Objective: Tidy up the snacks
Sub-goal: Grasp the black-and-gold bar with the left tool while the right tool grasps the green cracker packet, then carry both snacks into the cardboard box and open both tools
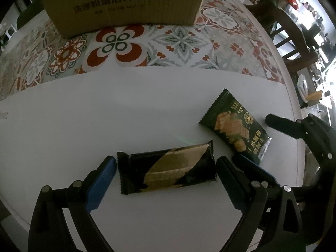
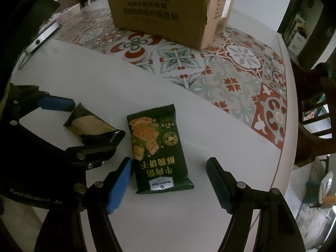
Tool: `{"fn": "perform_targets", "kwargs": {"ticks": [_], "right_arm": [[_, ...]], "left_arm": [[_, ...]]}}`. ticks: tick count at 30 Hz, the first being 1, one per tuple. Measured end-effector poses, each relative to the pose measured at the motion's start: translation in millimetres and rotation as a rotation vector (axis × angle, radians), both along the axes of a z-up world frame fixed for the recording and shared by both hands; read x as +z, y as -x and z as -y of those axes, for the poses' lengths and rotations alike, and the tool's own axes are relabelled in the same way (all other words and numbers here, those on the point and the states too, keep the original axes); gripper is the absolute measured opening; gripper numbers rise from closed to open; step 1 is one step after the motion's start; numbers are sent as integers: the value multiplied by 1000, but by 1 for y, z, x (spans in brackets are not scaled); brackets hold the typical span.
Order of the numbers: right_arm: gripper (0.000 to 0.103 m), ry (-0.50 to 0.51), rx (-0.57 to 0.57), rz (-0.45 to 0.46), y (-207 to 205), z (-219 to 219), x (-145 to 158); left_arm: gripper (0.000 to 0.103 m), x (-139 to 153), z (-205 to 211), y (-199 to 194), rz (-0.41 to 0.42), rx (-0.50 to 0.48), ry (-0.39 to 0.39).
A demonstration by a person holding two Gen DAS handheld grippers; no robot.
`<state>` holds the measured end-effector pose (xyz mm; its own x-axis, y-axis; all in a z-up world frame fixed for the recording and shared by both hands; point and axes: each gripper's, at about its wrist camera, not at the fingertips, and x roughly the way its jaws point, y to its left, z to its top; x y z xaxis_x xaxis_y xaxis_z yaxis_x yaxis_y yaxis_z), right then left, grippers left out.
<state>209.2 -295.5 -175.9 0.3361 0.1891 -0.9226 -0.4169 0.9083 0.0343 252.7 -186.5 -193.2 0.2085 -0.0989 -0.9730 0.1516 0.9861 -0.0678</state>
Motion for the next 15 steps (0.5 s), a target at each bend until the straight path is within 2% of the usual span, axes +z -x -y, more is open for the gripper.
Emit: {"fn": "perform_targets", "kwargs": {"ticks": [2,3,4,10,15], "right_arm": [[60,-5,7,7,1,-2,1],[52,-8,9,12,3,-3,3],[49,-6,8,15,3,-4,3],[47,-3,-24,24,5,-4,4],[47,-18,-74,22,6,0,6]], "left_arm": [[90,1,0,0,13,3,6],[88,2,0,0,20,-3,5],[88,3,-2,0,23,-5,13],[79,6,-12,3,44,-17,26],[76,8,-20,9,50,-9,38]]}}
